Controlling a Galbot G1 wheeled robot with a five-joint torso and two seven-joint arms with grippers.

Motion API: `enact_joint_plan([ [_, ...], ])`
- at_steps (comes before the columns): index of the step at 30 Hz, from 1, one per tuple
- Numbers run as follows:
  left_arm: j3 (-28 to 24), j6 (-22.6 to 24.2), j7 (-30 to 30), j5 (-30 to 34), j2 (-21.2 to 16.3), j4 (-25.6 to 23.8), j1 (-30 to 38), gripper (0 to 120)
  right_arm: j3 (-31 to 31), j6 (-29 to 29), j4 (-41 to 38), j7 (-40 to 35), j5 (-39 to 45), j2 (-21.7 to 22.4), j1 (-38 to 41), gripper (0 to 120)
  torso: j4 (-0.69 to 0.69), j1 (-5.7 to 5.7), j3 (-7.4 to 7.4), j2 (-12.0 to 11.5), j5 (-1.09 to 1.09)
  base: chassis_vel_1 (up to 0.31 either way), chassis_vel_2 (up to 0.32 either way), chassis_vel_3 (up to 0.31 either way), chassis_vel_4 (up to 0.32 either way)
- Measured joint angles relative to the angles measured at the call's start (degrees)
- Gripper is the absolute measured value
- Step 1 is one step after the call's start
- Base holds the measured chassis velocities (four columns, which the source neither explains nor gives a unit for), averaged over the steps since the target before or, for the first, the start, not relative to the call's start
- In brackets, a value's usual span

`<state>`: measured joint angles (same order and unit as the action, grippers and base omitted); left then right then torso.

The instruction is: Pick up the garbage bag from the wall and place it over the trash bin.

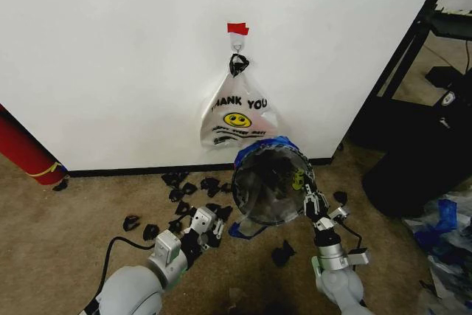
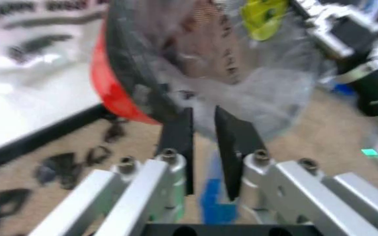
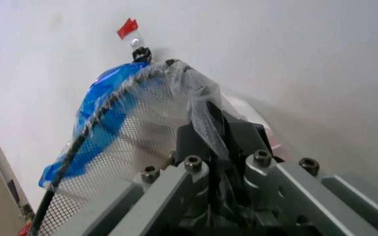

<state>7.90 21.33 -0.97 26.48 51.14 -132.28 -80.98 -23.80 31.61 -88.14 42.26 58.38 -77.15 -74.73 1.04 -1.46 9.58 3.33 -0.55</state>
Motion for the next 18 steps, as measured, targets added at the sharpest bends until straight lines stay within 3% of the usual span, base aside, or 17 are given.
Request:
enact_joint_plan([
  [16,-1.73,4.07,1.05,2.69,1.13,1.38,0.35,81,-0.03,0.23,-1.86,0.62,0.33,1.00,-0.72,0,0.00,0.00,0.00,0.00,0.00,0.000,0.000,0.000,0.000],
  [18,-1.80,4.08,1.45,2.77,1.33,1.45,0.63,78,0.08,0.26,-1.94,0.71,0.33,1.04,-0.77,0,0.00,0.00,0.00,0.00,-0.01,0.000,0.000,0.000,0.000],
])
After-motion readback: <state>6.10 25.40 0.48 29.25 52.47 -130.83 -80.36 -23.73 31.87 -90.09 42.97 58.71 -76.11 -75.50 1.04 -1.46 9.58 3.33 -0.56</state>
